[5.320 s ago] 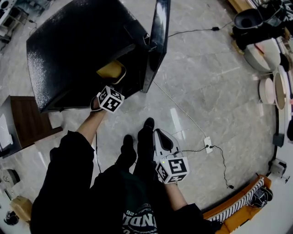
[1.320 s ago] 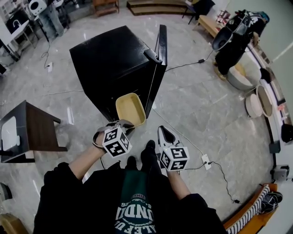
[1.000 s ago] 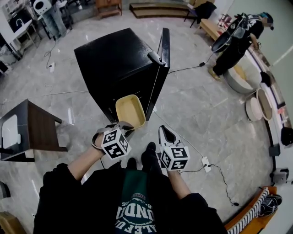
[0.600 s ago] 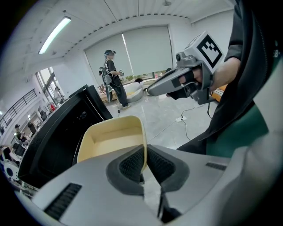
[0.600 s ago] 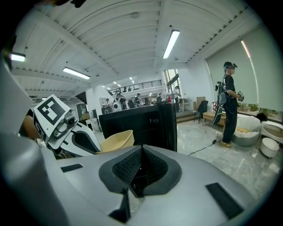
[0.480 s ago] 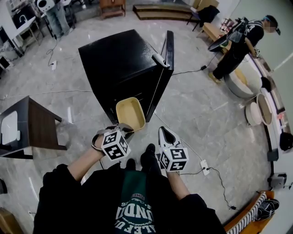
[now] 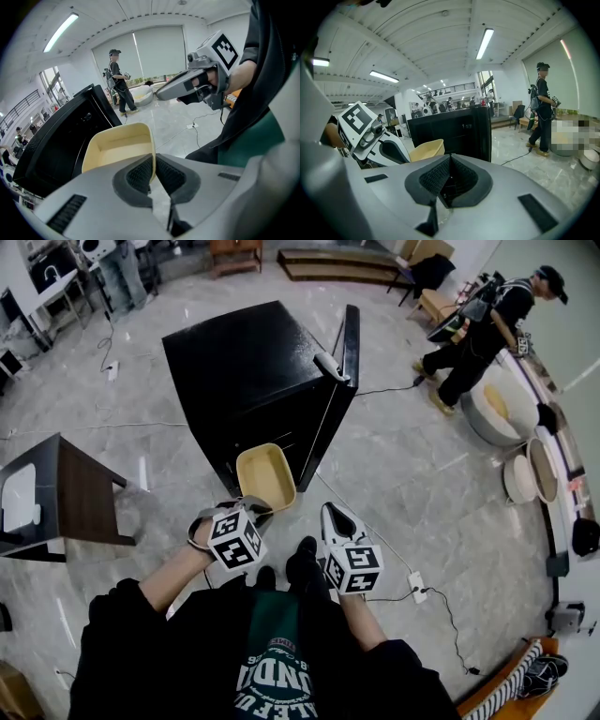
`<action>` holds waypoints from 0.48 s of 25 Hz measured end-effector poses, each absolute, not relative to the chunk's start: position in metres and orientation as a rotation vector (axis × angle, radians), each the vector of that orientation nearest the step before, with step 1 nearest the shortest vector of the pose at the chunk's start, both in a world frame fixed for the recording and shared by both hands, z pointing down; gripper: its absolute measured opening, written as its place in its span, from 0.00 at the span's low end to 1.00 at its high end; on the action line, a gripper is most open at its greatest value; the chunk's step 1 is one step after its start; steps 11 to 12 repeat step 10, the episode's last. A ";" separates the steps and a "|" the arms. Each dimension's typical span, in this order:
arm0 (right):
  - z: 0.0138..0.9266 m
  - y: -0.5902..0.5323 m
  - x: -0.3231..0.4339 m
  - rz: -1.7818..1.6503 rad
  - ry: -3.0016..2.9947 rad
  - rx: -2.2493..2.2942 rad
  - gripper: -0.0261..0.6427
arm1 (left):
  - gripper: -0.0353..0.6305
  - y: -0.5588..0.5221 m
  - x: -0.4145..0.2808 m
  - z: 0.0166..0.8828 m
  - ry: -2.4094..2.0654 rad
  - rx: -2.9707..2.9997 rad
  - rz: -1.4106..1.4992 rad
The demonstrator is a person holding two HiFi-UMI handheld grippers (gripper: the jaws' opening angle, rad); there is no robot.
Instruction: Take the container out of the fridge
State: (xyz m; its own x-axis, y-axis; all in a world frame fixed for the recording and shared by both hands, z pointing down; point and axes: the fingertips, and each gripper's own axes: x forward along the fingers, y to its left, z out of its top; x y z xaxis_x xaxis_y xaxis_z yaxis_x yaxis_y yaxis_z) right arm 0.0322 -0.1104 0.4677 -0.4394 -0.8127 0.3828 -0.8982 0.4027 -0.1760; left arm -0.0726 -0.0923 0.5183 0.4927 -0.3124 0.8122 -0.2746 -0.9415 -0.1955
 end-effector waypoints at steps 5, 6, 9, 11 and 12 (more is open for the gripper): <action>0.470 -0.116 0.035 0.530 -2.424 1.497 0.09 | 0.09 -0.097 -0.070 0.523 0.537 -2.687 -1.484; 0.470 -0.118 0.035 0.531 -2.425 1.495 0.09 | 0.09 -0.098 -0.070 0.523 0.536 -2.689 -1.485; 0.470 -0.125 0.034 0.532 -2.428 1.486 0.09 | 0.09 -0.104 -0.069 0.524 0.530 -2.695 -1.489; 0.470 -0.127 0.034 0.533 -2.428 1.483 0.09 | 0.09 -0.106 -0.069 0.525 0.528 -2.696 -1.491; 0.470 -0.127 0.034 0.533 -2.428 1.483 0.09 | 0.09 -0.106 -0.069 0.525 0.528 -2.696 -1.491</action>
